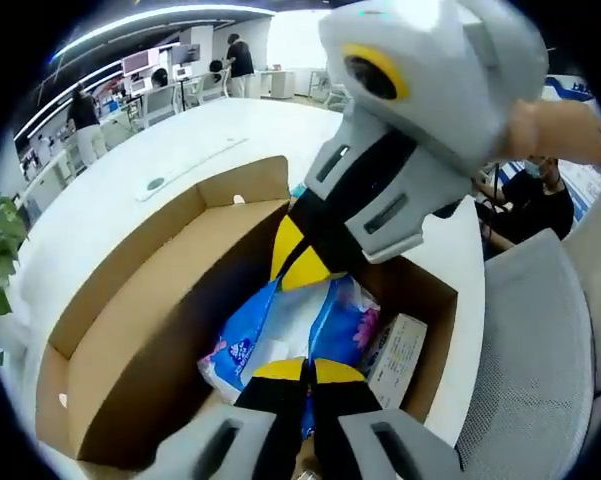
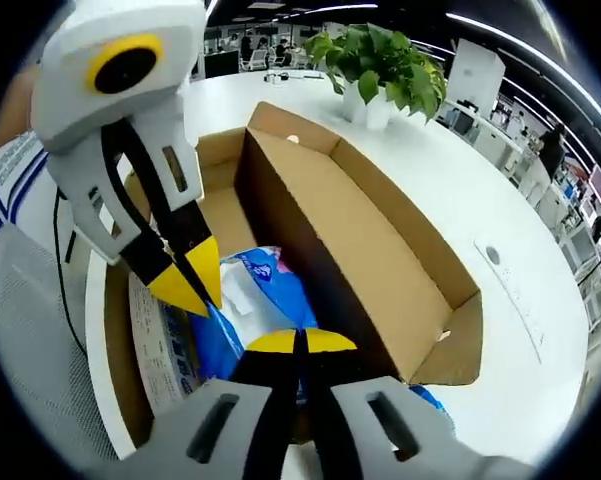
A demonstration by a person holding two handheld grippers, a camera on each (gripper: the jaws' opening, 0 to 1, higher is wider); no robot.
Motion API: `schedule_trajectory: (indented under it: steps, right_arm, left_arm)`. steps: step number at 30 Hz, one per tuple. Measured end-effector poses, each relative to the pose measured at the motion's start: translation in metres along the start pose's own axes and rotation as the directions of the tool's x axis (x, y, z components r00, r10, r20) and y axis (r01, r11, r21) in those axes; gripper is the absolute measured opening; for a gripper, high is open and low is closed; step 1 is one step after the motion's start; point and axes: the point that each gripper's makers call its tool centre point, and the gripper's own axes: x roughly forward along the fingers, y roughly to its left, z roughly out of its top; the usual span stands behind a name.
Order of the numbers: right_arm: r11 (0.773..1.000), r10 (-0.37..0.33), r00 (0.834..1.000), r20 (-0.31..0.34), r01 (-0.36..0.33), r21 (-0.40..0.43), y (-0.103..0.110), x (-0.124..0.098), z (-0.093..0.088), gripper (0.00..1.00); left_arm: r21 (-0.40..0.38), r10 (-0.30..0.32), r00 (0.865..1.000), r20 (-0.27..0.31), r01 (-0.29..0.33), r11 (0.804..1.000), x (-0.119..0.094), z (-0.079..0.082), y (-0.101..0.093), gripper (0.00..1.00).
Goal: Operate the shoe box by opening the lid, removing the specified soft item, and placing it in the target area until the item is outside and the box remains undamaged.
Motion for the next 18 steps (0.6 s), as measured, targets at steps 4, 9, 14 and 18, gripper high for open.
schedule_trajectory:
  steps: [4,9,14,18]
  right_arm:
    - [1.0,0.002,0.999,0.033,-0.002,-0.013,0.002,-0.008,0.011,0.0]
    - [1.0,0.004,0.997,0.08,-0.003,-0.024,0.004,-0.019,0.029,0.0]
    - [0.999,0.004,0.992,0.125,0.001,-0.041,0.004,-0.035,0.048,0.0]
    - [0.998,0.002,0.988,0.152,0.007,-0.062,0.004,-0.05,0.058,0.0]
  left_arm:
    - [-0.009,0.015,1.0,0.016,-0.015,1.0,-0.009,0.0,0.001,0.0]
    - [-0.027,0.042,0.998,0.051,-0.041,0.999,-0.027,0.006,0.002,0.0]
    - [-0.02,0.065,0.995,0.079,-0.064,0.998,-0.045,0.018,0.002,0.0]
    - [-0.004,0.08,0.991,0.105,-0.08,0.997,-0.058,0.03,0.0,0.0]
